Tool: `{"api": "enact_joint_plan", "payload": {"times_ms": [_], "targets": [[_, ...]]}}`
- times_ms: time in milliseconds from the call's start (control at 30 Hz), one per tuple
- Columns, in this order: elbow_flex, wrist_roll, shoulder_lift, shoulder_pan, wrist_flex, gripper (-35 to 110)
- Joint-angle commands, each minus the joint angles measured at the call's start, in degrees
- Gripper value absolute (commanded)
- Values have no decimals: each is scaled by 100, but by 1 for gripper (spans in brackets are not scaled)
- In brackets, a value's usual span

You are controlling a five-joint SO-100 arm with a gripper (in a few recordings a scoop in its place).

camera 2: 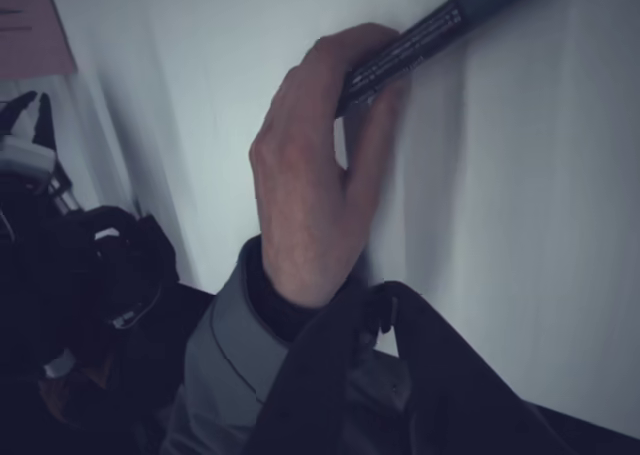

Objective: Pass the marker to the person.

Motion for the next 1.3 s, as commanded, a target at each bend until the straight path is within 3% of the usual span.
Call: {"api": "enact_joint_plan", "payload": {"times_ms": [0,633,1267], "targets": [[18,-149,589,70,114,-5],[554,-413,1178,316,281,-5],[1213,-281,1652,193,-290,-5]]}}
